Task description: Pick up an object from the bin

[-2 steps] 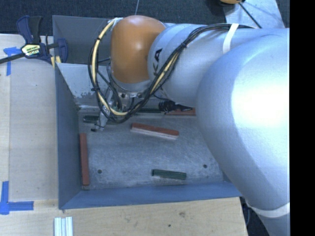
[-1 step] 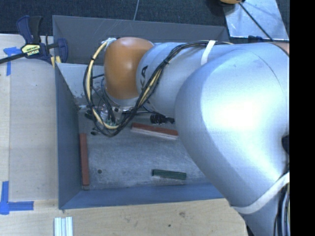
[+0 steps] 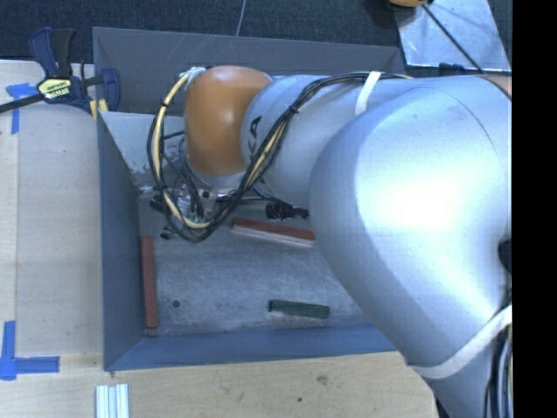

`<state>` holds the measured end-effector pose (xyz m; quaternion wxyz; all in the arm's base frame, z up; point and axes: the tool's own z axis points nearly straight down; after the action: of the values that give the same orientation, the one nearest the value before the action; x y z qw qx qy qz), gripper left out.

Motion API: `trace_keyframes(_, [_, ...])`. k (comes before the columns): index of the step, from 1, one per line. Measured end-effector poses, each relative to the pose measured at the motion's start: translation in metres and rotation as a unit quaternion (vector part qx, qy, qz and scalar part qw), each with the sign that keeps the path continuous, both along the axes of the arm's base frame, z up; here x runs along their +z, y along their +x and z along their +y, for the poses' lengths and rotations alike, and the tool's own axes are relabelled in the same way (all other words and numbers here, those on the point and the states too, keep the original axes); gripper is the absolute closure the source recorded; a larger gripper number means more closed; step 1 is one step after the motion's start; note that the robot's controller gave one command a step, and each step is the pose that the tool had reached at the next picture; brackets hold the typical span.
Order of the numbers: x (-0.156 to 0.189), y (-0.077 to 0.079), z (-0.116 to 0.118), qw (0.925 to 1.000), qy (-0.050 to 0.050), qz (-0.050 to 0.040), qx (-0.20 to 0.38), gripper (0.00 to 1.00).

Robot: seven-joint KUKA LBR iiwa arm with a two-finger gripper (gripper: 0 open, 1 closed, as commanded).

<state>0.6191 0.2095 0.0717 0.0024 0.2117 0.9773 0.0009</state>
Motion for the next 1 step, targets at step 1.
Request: trace_keyframes(1, [0.0410,-0.0089,-0.0104,0.9998,-0.001,0.0030,-0.018,1.00])
